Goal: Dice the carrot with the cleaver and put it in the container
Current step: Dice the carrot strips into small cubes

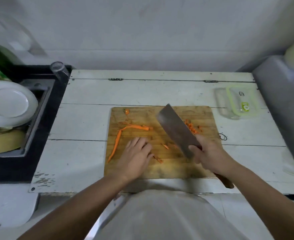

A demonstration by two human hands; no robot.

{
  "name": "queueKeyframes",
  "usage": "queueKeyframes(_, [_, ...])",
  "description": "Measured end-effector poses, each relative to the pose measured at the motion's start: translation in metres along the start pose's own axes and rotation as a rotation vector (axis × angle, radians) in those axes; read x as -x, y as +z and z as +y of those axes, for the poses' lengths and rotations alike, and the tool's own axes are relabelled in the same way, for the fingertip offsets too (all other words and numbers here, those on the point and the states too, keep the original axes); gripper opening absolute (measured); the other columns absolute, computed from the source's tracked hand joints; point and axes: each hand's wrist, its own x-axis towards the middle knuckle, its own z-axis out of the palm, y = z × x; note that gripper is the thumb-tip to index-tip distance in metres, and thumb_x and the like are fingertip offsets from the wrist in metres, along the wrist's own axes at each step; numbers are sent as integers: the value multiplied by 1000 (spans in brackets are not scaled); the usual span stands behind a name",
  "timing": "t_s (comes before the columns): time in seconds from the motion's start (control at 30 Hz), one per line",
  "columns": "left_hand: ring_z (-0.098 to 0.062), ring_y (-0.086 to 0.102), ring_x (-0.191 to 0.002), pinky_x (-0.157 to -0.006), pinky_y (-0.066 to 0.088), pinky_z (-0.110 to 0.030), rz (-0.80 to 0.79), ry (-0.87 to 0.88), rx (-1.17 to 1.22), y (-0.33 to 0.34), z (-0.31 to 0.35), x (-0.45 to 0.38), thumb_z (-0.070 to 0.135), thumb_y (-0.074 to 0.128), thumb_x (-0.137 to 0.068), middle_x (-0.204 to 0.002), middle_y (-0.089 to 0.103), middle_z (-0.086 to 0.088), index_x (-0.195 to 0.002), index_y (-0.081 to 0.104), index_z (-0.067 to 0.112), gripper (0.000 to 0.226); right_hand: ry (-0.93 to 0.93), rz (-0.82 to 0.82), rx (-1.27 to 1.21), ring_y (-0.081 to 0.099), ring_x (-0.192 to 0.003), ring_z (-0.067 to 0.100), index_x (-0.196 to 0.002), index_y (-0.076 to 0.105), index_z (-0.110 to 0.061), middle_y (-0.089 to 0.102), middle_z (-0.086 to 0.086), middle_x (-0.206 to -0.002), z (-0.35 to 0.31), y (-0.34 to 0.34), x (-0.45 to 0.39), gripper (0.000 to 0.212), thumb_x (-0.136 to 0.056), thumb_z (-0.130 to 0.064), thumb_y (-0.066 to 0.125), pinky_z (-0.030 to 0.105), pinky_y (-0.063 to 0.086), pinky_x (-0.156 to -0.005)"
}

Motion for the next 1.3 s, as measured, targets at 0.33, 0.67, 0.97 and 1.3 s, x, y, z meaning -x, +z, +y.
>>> queueKeyframes(0.33, [-30,66,-112,-100,55,-44,-290,-897,1728,-42,59,-79,34,44,-108,-126,68,-20,-134,59,2,43,190,-163,-1198,31,-38,14,-113,59,-11,47,16,-63,9,2,7,20,-97,-22,64,23,36,-38])
queueKeyframes(0.67, [-15,49,-115,-101,42,-38,-471,123,74,0,43,-82,29,68,-96,-117,64,6,-124,68,30,28,252,96,-1184,32,-40,16,-98,52,-12,46,15,-63,37,-19,21,8,-102,-17,57,25,37,-39])
queueKeyframes(0.97, [-17,47,-104,-98,35,-39,-505,396,-85,-6,38,-105,23,56,-102,-104,55,5,-96,56,28,8,229,159,-1102,36,-45,19,-106,53,-9,50,14,-64,47,-17,39,11,-104,-20,54,29,39,-44])
queueKeyframes(1.3, [-15,46,-115,-106,30,-37,-560,532,-235,-21,-14,-74,49,51,-102,-118,55,8,-124,58,30,30,221,144,-1100,34,-47,20,-105,57,-9,49,16,-64,49,-3,39,9,-104,-17,53,29,38,-45])
